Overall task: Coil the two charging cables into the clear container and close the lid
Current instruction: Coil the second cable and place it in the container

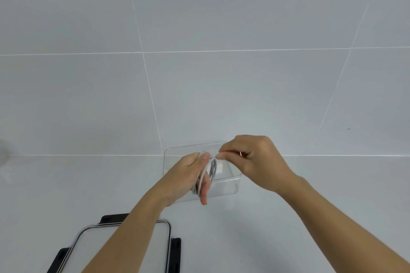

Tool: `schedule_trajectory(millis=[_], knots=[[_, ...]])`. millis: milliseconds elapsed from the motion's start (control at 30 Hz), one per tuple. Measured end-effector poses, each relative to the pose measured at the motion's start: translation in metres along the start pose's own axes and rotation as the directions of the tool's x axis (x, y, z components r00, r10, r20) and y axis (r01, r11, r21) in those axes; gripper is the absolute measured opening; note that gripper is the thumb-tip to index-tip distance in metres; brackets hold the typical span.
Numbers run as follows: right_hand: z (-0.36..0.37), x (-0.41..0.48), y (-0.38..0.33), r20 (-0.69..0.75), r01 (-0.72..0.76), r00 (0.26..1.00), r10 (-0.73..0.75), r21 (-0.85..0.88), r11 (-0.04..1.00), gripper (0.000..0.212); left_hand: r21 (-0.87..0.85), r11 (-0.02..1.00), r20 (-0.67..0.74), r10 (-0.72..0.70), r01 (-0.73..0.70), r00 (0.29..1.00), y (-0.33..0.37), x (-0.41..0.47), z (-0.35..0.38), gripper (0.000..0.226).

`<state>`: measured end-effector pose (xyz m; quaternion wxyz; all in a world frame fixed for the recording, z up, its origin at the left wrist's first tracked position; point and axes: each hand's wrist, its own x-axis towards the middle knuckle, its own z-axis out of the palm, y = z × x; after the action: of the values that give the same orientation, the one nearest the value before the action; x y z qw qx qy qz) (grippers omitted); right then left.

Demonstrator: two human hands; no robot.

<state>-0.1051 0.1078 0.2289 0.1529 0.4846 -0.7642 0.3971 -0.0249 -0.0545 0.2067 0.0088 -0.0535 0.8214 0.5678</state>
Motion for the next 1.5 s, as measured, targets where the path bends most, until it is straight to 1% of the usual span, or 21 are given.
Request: schedule_trajectory(millis=[133, 267, 433, 533, 667, 800, 867, 900, 933, 1000, 1033, 1067, 1100, 1133, 1167, 1200, 1233, 1267, 1333, 1400, 1500], knots=[[0.006, 0.001, 0.009, -0.068, -0.198, 0.976, 0.208, 0.13, 0.972, 0.013, -0.193, 0.981, -0.009, -0.003, 0.001, 1.0, 0.002, 0.0, 0.008, 0.036], [0.007, 0.005, 0.013, -0.097, -0.312, 0.937, 0.337, 0.208, 0.927, 0.016, -0.459, 0.887, -0.003, 0.042, -0.038, 0.999, 0.0, 0.0, 0.008, 0.039], [0.008, 0.007, 0.023, -0.086, -0.373, 0.91, 0.405, 0.255, 0.892, 0.014, -0.554, 0.832, 0.051, 0.081, -0.039, 0.995, 0.0, -0.001, 0.001, 0.035], [0.007, 0.006, 0.037, -0.1, -0.425, 0.874, 0.476, 0.319, 0.847, 0.011, -0.653, 0.757, 0.044, 0.081, -0.033, 0.996, 0.0, -0.003, -0.005, 0.03], [0.01, 0.001, 0.054, -0.076, -0.491, 0.839, 0.538, 0.32, 0.81, 0.014, -0.759, 0.65, 0.024, 0.087, -0.039, 0.996, 0.003, -0.006, -0.01, 0.031], [0.013, -0.009, 0.074, -0.066, -0.627, 0.745, 0.663, 0.27, 0.731, 0.021, -0.854, 0.515, 0.007, 0.158, -0.076, 0.987, 0.007, -0.009, -0.023, 0.032], [0.017, -0.018, 0.081, -0.024, -0.687, 0.718, 0.696, 0.137, 0.713, 0.023, -0.874, 0.473, -0.045, 0.146, -0.11, 0.988, 0.01, -0.01, -0.028, 0.032], [0.019, -0.023, 0.082, -0.007, -0.695, 0.719, 0.695, 0.013, 0.719, 0.024, -0.879, 0.459, -0.082, 0.123, -0.13, 0.989, 0.012, -0.01, -0.029, 0.029], [0.023, -0.026, 0.081, -0.005, -0.661, 0.744, 0.668, -0.151, 0.735, 0.026, -0.882, 0.446, -0.125, 0.092, -0.153, 0.988, 0.014, -0.01, -0.029, 0.027], [0.03, -0.032, 0.079, 0.042, -0.45, 0.846, 0.531, -0.478, 0.755, 0.027, -0.886, 0.421, -0.196, 0.043, -0.195, 0.98, 0.014, -0.006, -0.029, 0.029], [0.033, -0.034, 0.075, 0.128, -0.314, 0.88, 0.458, -0.568, 0.761, 0.026, -0.888, 0.408, -0.221, 0.028, -0.213, 0.975, 0.013, -0.004, -0.029, 0.03], [0.035, -0.034, 0.071, 0.237, -0.191, 0.885, 0.401, -0.6, 0.777, 0.025, -0.889, 0.398, -0.239, 0.014, -0.225, 0.971, 0.012, -0.002, -0.029, 0.031], [0.038, -0.035, 0.065, 0.347, -0.084, 0.872, 0.344, -0.587, 0.805, 0.024, -0.89, 0.393, -0.253, -0.003, -0.232, 0.967, 0.01, 0.0, -0.03, 0.031], [0.04, -0.037, 0.059, 0.423, 0.035, 0.871, 0.25, -0.56, 0.827, 0.019, -0.888, 0.395, -0.266, -0.02, -0.237, 0.964, 0.009, 0.002, -0.031, 0.031], [0.044, -0.04, 0.055, 0.467, 0.17, 0.871, 0.151, -0.576, 0.799, 0.009, -0.881, 0.406, -0.282, -0.039, -0.243, 0.959, 0.007, 0.004, -0.032, 0.031], [0.046, -0.043, 0.047, 0.525, 0.252, 0.842, 0.122, -0.582, 0.773, 0.004, -0.871, 0.424, -0.3, -0.056, -0.25, 0.952, 0.006, 0.005, -0.033, 0.031], [0.048, -0.044, 0.041, 0.556, 0.298, 0.824, 0.106, -0.586, 0.753, 0.013, -0.857, 0.448, -0.318, -0.071, -0.254, 0.946, 0.005, 0.006, -0.033, 0.031], [0.05, -0.045, 0.038, 0.587, 0.313, 0.803, 0.103, -0.561, 0.766, 0.02, -0.841, 0.477, -0.335, -0.085, -0.257, 0.938, 0.003, 0.007, -0.033, 0.031], [0.053, -0.046, 0.032, 0.647, 0.419, 0.762, 0.002, -0.496, 0.761, 0.03, -0.804, 0.539, -0.365, -0.116, -0.25, 0.924, -0.002, 0.009, -0.033, 0.033], [0.049, -0.042, 0.02, 0.654, 0.492, 0.752, -0.083, -0.473, 0.73, 0.031, -0.771, 0.593, -0.384, -0.141, -0.233, 0.912, -0.007, 0.01, -0.031, 0.033], [0.046, -0.04, 0.001, 0.661, 0.549, 0.736, -0.148, -0.454, 0.702, 0.032, -0.714, 0.676, -0.394, -0.171, -0.184, 0.903, -0.012, 0.011, -0.027, 0.031]])
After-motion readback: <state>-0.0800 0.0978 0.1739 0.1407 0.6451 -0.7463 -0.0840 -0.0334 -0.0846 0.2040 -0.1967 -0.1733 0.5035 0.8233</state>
